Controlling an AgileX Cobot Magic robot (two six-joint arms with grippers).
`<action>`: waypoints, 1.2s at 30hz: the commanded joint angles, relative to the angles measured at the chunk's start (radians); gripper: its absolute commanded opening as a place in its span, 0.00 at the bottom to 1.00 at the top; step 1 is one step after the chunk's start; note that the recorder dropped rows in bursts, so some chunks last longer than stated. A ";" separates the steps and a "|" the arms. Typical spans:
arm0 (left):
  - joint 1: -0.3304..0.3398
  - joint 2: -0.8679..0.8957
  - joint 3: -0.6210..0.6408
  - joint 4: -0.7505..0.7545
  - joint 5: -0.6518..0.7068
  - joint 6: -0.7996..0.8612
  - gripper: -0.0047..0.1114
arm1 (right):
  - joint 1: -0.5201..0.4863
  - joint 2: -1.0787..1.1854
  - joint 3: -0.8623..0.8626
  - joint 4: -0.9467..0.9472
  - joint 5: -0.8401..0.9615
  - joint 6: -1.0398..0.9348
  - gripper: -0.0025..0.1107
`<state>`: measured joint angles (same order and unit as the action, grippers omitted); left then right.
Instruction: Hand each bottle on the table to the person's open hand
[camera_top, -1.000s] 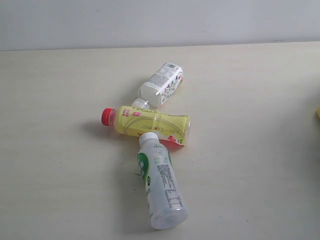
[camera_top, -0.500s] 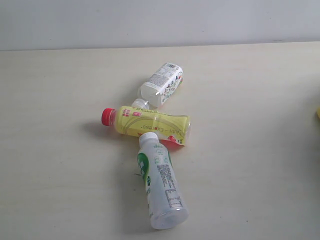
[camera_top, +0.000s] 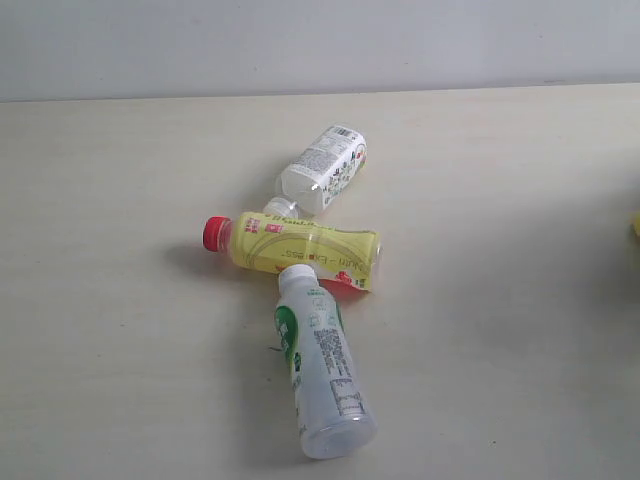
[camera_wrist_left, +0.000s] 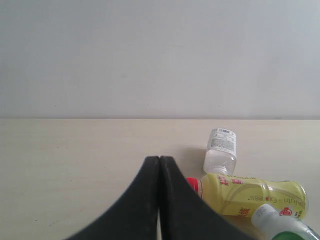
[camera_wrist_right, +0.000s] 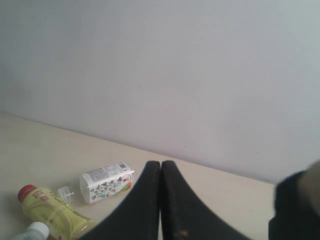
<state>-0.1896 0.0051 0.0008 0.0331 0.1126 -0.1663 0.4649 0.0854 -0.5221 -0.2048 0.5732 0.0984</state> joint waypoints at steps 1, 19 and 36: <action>0.005 -0.005 -0.001 0.004 -0.009 0.003 0.04 | -0.001 -0.004 0.006 0.005 -0.016 0.001 0.02; 0.005 -0.005 -0.001 0.004 -0.009 0.003 0.04 | -0.001 -0.004 0.006 0.022 -0.016 0.001 0.02; 0.005 -0.005 -0.001 0.004 -0.009 0.003 0.04 | -0.001 0.433 0.006 0.761 0.004 -0.489 0.13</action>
<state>-0.1896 0.0051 0.0008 0.0331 0.1126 -0.1663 0.4649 0.3819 -0.5221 0.3118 0.5787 -0.1695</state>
